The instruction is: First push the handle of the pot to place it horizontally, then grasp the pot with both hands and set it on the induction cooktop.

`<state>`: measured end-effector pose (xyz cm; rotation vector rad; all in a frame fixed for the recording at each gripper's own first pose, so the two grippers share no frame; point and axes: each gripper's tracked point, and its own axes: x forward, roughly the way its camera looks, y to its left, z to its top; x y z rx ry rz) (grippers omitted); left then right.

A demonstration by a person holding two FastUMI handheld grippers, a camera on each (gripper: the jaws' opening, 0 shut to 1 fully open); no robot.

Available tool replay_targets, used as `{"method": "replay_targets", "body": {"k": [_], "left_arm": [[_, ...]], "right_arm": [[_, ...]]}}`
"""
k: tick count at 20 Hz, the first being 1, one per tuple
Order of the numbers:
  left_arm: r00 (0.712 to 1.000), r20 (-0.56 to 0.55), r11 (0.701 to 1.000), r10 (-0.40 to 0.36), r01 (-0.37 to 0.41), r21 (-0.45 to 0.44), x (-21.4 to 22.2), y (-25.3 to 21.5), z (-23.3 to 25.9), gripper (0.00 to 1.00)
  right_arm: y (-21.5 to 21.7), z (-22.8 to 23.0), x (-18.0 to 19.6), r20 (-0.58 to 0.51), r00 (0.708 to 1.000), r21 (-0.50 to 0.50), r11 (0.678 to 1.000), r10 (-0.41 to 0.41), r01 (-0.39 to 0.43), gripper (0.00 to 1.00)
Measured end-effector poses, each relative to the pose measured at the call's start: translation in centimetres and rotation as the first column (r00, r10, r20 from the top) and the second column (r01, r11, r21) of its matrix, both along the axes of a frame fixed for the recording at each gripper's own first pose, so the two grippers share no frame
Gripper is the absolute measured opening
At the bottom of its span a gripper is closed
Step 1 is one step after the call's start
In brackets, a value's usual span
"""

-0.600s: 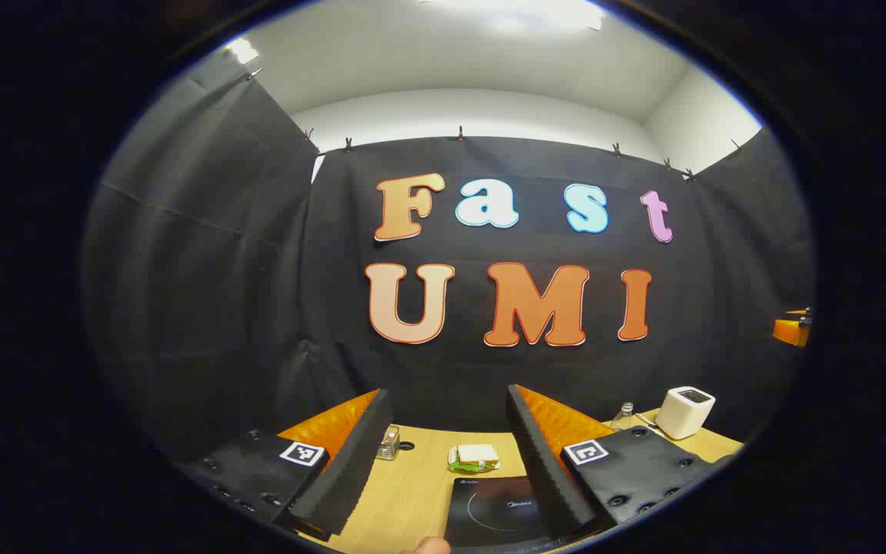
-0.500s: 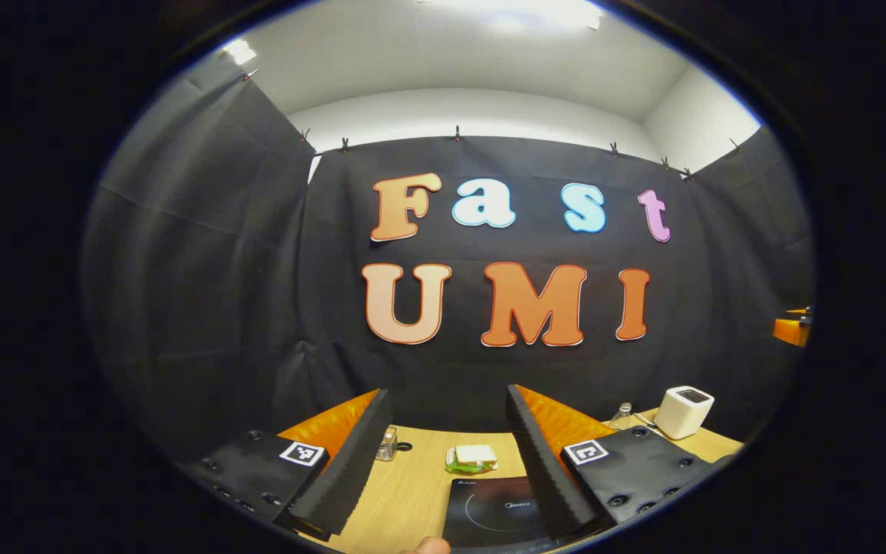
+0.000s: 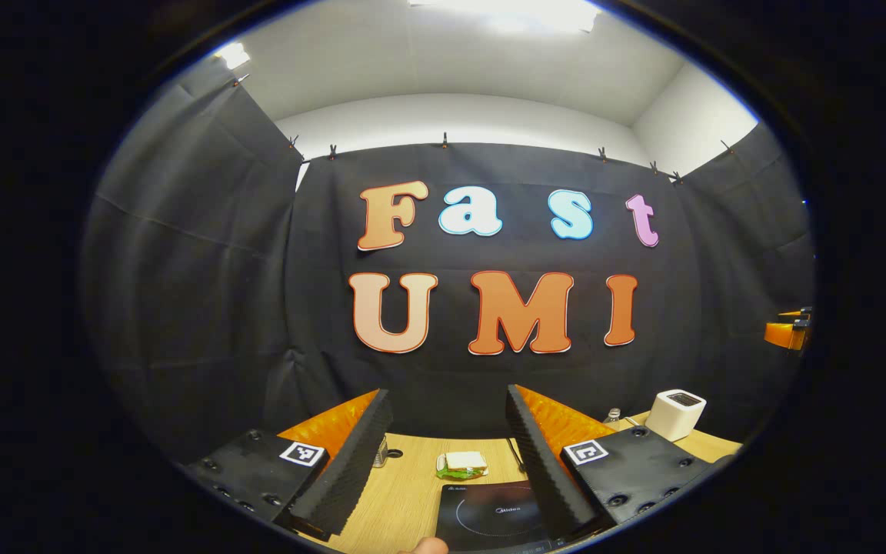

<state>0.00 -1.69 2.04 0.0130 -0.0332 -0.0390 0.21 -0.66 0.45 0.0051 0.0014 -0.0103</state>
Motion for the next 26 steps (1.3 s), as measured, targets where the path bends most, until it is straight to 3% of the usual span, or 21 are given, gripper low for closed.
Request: {"method": "replay_targets", "body": {"k": [6,7,8,11,12,14,15,16,18,22,23,26], "left_arm": [[1.0,-0.005,1.0,-0.006,0.005,-0.007,-0.1,-0.1,-0.2,0.98],[1.0,-0.007,1.0,-0.005,0.005,-0.009,0.0,-0.2,-0.2,0.98],[1.0,-0.009,1.0,-0.006,0.006,-0.012,0.1,-0.3,-0.3,0.99],[1.0,-0.014,1.0,-0.012,0.012,-0.017,0.3,-0.5,-0.5,0.99],[1.0,-0.018,1.0,-0.013,0.013,-0.02,0.3,-0.4,-0.6,0.99],[0.999,-0.026,0.999,-0.02,0.019,-0.028,0.4,-0.6,-0.9,0.99],[0.999,-0.03,0.999,-0.021,0.02,-0.03,0.4,-0.7,-0.9,0.99],[0.999,-0.032,0.999,-0.021,0.02,-0.03,0.5,-0.7,-1.0,0.99],[0.999,-0.036,1.0,-0.018,0.017,-0.026,0.5,-0.7,-1.0,0.99],[0.999,-0.034,1.0,-0.009,0.008,-0.029,0.5,-0.5,-0.9,0.99],[0.999,-0.033,1.0,-0.008,0.007,-0.03,0.5,-0.5,-0.9,0.99],[1.0,-0.03,1.0,0.002,-0.003,-0.028,0.5,-0.3,-1.0,0.99]], "right_arm": [[-0.6,-0.3,0.2,-0.006,1.0,0.011,1.0,-0.001,0.001,0.99],[-0.7,-0.3,0.3,-0.006,1.0,0.008,1.0,-0.001,0.001,0.93],[-0.7,-0.5,0.3,-0.007,1.0,0.003,1.0,0.0,0.0,0.94],[-0.6,-0.9,0.3,-0.01,1.0,-0.024,1.0,0.007,-0.007,0.78],[-0.5,-1.1,0.3,-0.011,1.0,-0.034,0.999,0.012,-0.012,0.65],[-0.4,-1.6,0.5,-0.021,1.0,-0.038,0.999,0.019,-0.019,0.52],[-0.4,-1.9,0.5,-0.024,1.0,-0.029,0.999,0.018,-0.018,0.51],[-0.7,-2.2,0.7,-0.026,1.0,-0.025,1.0,0.006,-0.007,0.39],[-1.2,-3.1,1.0,-0.038,0.999,-0.024,1.0,-0.011,0.01,0.35],[-1.9,-5.3,1.0,-0.079,0.996,-0.013,1.0,-0.03,0.029,0.13],[-2.2,-6.1,1.0,-0.093,0.995,-0.016,0.999,-0.038,0.036,0.16],[-2.5,-8.5,0.5,-0.145,0.988,-0.004,0.999,-0.045,0.045,0.04]]}}
